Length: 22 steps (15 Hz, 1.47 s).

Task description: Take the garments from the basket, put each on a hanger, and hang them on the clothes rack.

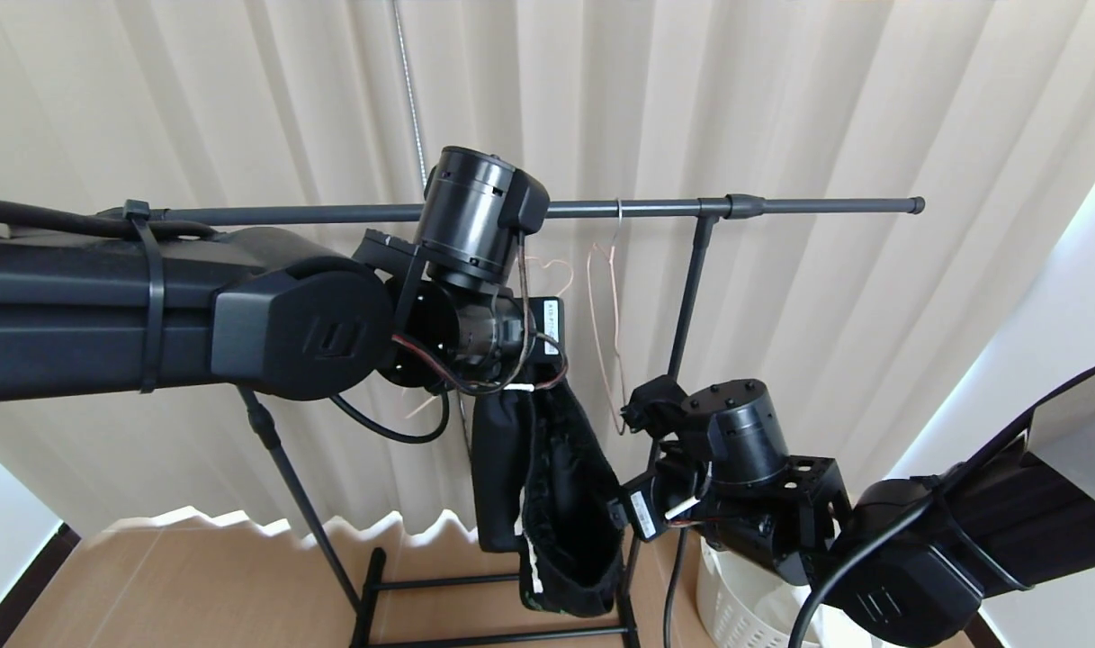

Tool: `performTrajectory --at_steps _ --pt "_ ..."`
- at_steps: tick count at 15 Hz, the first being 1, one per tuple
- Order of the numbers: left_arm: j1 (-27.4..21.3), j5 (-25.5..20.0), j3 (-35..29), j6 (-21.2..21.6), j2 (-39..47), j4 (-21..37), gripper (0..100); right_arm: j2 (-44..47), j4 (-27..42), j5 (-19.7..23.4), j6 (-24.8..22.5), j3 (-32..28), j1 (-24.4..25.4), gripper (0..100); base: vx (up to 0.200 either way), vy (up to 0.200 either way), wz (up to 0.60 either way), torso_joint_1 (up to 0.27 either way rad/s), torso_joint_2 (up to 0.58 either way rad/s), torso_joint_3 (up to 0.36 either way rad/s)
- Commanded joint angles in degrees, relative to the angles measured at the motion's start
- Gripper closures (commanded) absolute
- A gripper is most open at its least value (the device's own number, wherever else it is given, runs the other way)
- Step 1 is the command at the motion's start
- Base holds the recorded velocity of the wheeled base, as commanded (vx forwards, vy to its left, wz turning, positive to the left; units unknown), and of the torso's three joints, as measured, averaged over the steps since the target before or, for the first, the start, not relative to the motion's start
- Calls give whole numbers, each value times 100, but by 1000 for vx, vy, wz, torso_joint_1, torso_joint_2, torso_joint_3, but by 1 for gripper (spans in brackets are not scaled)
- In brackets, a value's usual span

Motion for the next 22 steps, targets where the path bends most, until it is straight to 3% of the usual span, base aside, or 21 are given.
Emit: performTrajectory --at_steps 1,5,8,16,17,22 --pt "1 5 2 -3 -4 3 100 44 -203 -1 -20 35 4 100 0 0 0 0 0 0" --pt "54 -3 64 -3 -4 3 100 105 -730 -1 -3 360 -31 100 0 0 0 0 0 0" --pt "256 -30 354 102 -4 3 100 -35 -1275 -10 -11 483 -497 100 0 0 0 0 0 0" --pt "229 -47 1259 516 -110 -41 100 -519 -1267 -98 -20 334 -673 100 0 0 0 0 0 0" --pt "212 -56 1338 551 -180 -41 0 -536 -1275 -116 -20 334 -682 100 0 0 0 0 0 0" --pt "379 -311 1839 955 -734 -50 0 -589 -1275 -116 -29 334 -787 100 0 0 0 0 0 0"
